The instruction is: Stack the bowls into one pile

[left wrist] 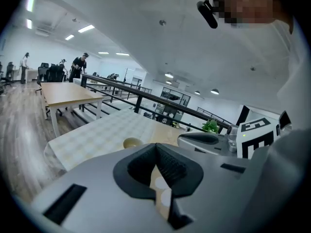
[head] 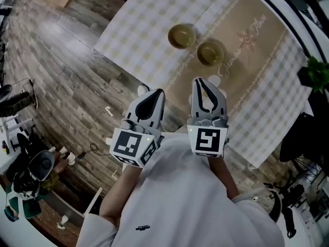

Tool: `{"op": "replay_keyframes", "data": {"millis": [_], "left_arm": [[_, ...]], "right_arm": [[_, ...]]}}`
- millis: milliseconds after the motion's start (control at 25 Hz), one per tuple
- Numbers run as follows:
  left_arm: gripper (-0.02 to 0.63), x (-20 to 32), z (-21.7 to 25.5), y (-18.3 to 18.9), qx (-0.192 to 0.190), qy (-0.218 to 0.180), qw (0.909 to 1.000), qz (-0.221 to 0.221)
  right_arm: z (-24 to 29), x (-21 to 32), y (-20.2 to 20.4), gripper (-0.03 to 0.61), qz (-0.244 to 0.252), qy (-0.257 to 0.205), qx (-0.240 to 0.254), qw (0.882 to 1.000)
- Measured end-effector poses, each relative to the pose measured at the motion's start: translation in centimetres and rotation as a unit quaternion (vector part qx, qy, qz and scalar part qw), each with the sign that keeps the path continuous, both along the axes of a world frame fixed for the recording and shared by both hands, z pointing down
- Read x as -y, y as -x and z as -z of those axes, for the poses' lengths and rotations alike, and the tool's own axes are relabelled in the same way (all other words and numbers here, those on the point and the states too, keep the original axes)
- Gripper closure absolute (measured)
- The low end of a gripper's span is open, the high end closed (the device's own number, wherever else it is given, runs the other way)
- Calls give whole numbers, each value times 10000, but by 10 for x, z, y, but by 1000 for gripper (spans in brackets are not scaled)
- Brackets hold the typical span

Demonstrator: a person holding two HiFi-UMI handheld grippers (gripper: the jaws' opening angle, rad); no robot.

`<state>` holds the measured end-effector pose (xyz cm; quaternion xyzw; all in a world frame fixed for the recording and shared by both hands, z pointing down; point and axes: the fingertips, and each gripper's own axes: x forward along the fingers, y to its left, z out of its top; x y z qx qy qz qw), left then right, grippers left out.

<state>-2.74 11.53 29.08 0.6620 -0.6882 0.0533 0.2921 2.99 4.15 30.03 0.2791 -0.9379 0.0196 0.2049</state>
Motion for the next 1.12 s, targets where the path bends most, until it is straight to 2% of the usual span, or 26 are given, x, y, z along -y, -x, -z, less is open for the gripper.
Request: {"op": "replay_keyframes", "data": {"millis": [160,280,440,560,680,920,1120], "left_arm": [[597,-20,-4,62,-185,50,9985,-517],[597,-32,-3,107,-253,-22,9963,-824],[597,-53,-3,136,-337,-31,9922,-1199],[597,-45,0,163,-385,-109,9864,-1593],[597,-30,-6,175,-389,-63,9829,-1798],[597,-3,-19,151,-268,113,9695,-2434],[597,7,-33,137,-164,297,9598,-2785]], "right_arm": [[-2,-19,76,540,-675,223,-73,9974],[4,-21,123,540,-1028,73,-83,9946],[23,-42,156,540,-1406,-129,448,9890],[29,-48,175,540,-1759,-243,434,9831],[22,-45,176,540,-1930,-238,316,9804],[-8,-37,150,538,-1852,-273,-372,9816],[-30,-25,135,540,-2138,-184,-295,9763]]}}
